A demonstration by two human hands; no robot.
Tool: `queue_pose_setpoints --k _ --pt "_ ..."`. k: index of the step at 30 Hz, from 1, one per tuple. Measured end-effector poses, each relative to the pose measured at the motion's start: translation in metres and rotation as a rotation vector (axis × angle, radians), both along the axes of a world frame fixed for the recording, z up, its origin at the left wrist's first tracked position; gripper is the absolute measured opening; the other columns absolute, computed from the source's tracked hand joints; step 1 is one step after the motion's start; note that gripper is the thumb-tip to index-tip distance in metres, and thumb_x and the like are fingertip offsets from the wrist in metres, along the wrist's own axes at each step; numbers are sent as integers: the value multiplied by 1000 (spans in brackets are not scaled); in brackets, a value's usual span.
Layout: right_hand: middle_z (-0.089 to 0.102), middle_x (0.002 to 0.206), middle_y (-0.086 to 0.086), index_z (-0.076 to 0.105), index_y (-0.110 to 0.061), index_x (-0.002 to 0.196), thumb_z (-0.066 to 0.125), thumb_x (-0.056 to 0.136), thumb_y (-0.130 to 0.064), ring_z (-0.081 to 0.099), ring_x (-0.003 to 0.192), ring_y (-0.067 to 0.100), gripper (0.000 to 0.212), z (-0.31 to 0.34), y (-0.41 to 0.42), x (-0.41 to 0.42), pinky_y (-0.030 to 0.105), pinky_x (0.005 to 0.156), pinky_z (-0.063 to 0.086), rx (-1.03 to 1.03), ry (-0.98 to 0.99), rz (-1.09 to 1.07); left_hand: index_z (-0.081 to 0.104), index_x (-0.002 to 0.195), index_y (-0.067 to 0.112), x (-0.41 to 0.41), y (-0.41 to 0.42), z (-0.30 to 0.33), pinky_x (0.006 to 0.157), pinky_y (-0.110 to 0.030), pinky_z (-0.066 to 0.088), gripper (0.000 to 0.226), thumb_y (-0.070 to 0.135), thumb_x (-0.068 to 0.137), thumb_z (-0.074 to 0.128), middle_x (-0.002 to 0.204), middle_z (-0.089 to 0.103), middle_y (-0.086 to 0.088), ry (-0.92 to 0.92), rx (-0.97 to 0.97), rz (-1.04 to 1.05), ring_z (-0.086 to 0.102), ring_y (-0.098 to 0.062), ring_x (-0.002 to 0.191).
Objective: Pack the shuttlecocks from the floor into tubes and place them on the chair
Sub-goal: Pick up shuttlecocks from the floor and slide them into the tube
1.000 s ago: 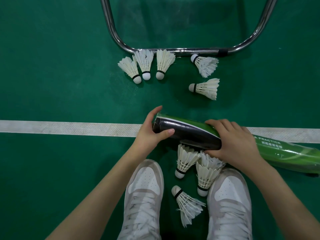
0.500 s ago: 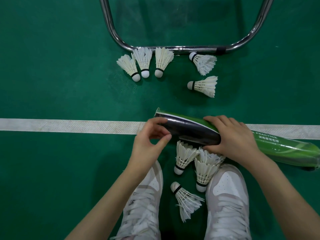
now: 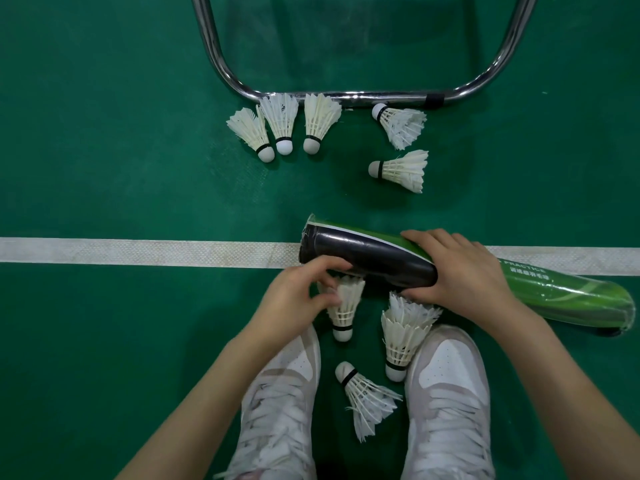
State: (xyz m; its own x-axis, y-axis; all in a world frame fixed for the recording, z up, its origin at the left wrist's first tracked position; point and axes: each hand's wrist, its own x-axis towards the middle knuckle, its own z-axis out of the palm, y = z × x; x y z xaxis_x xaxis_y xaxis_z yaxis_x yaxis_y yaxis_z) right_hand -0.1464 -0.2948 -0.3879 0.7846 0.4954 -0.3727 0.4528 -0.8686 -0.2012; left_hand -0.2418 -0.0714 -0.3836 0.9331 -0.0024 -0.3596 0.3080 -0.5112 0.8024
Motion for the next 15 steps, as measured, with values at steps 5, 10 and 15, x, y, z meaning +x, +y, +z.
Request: queue_pose_setpoints --k 5,10,15 --pt "45 130 -12 25 -38 138 64 67 -63 45 113 15 85 1 0 2 30 84 35 -23 15 3 59 104 39 -1 43 17 77 -12 48 52 0 75 74 72 71 9 71 -135 214 65 -2 76" --pt "44 130 -12 25 -39 138 63 67 -64 45 114 15 84 2 0 3 29 85 36 -38 14 2 60 106 35 -1 72 20 74 -18 52 53 -7 75 71 70 69 6 22 -214 369 61 -11 72" --pt "45 129 -12 26 -39 137 64 67 -63 46 112 15 83 1 0 2 28 81 35 -38 9 4 62 106 30 -5 85 19 73 -12 50 45 -5 79 68 69 69 8 -49 -260 470 61 -4 68"
